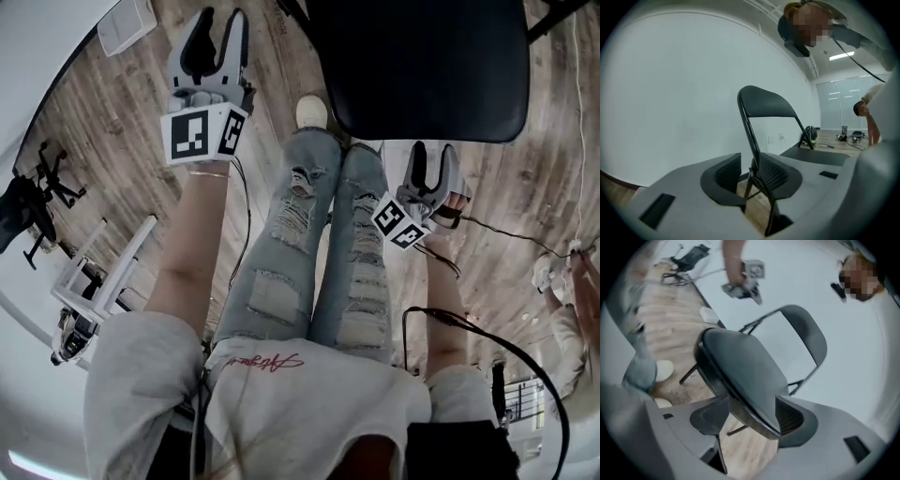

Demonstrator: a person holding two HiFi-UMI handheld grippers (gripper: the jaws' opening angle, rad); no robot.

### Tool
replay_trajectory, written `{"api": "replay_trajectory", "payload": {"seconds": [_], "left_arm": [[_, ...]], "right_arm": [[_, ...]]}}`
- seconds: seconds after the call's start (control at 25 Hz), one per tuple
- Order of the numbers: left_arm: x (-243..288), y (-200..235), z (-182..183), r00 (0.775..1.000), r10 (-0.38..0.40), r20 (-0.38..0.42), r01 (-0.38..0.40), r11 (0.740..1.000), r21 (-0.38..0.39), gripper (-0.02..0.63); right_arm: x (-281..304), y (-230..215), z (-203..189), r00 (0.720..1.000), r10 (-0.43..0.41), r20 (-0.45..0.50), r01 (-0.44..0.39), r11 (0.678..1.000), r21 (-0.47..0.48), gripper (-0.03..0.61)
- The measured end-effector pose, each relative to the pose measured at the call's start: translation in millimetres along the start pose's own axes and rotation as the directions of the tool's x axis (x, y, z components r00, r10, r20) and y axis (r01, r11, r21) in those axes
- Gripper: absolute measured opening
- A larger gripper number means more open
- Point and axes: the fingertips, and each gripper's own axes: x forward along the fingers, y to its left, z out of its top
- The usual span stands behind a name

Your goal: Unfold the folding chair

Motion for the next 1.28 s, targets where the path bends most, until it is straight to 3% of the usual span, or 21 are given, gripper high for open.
{"api": "replay_trajectory", "payload": {"seconds": [0.08, 0.12, 0.2, 0.24, 0.28, 0.32, 0.44, 0.52, 0.56, 0.6, 0.64, 0.76, 0.8, 0.96, 1.28], "left_arm": [[-36.7, -22.0, -0.7, 0.997, -0.020, -0.072, 0.021, 1.000, 0.012, 0.057], [-48.5, -36.7, 5.3, 0.995, -0.043, -0.091, 0.043, 0.999, 0.000, 0.055], [-58.2, -64.8, 33.1, 0.992, -0.091, -0.084, 0.087, 0.995, -0.054, 0.044], [-59.3, -77.1, 54.5, 0.992, -0.113, -0.062, 0.107, 0.990, -0.087, 0.044], [-60.1, -88.0, 80.1, 0.991, -0.133, -0.030, 0.129, 0.985, -0.118, 0.044], [-61.3, -97.5, 108.3, 0.988, -0.151, 0.008, 0.151, 0.978, -0.143, 0.044], [-65.4, -114.7, 190.4, 0.973, -0.197, 0.119, 0.216, 0.960, -0.179, 0.044], [-68.6, -122.1, 227.1, 0.961, -0.234, 0.149, 0.255, 0.956, -0.147, 0.044], [-69.8, -124.3, 240.3, 0.956, -0.248, 0.157, 0.269, 0.955, -0.125, 0.044], [-70.8, -124.7, 253.3, 0.952, -0.252, 0.172, 0.274, 0.954, -0.119, 0.044], [-73.0, -124.2, 265.9, 0.950, -0.249, 0.189, 0.276, 0.952, -0.132, 0.044], [-86.7, -124.0, 293.3, 0.943, -0.252, 0.216, 0.286, 0.947, -0.144, 0.044], [-89.5, -124.0, 299.6, 0.942, -0.253, 0.220, 0.286, 0.949, -0.135, 0.044], [-91.0, -125.9, 316.6, 0.938, -0.256, 0.232, 0.285, 0.953, -0.101, 0.044], [-89.8, -133.4, 341.8, 0.922, -0.263, 0.285, 0.295, 0.953, -0.074, 0.044]], "right_arm": [[-4.9, -29.5, 20.4, 0.995, 0.031, -0.097, -0.011, 0.980, 0.198, 0.318], [-4.0, -47.4, 39.4, 0.993, 0.051, -0.111, -0.016, 0.956, 0.293, 0.318], [-2.1, -93.7, 89.4, 0.995, 0.077, -0.066, -0.035, 0.873, 0.487, 0.307], [-5.9, -121.3, 117.0, 0.997, 0.070, -0.014, -0.048, 0.812, 0.582, 0.268], [-13.8, -150.3, 144.2, 0.998, 0.046, 0.049, -0.067, 0.746, 0.662, 0.024], [-25.0, -178.0, 170.1, 0.993, 0.019, 0.115, -0.096, 0.689, 0.719, 0.014], [-62.4, -242.0, 236.8, 0.953, -0.011, 0.304, -0.248, 0.552, 0.796, 0.012], [-86.0, -270.1, 271.5, 0.897, -0.024, 0.441, -0.392, 0.418, 0.819, 0.013], [-95.4, -282.0, 284.3, 0.867, -0.046, 0.497, -0.448, 0.366, 0.816, 0.012], [-103.4, -293.1, 294.1, 0.844, -0.074, 0.531, -0.478, 0.346, 0.808, 0.012], [-111.4, -302.2, 301.3, 0.832, -0.100, 0.546, -0.482, 0.359, 0.799, 0.013], [-134.4, -317.4, 316.4, 0.821, -0.131, 0.555, -0.448, 0.454, 0.770, 0.012], [-138.1, -320.9, 319.4, 0.821, -0.131, 0.556, -0.445, 0.463, 0.767, 0.012], [-146.4, -337.8, 327.4, 0.810, -0.154, 0.567, -0.456, 0.444, 0.772, 0.012], [-155.5, -358.0, 327.1, 0.788, -0.212, 0.578, -0.420, 0.502, 0.757, 0.012]]}}
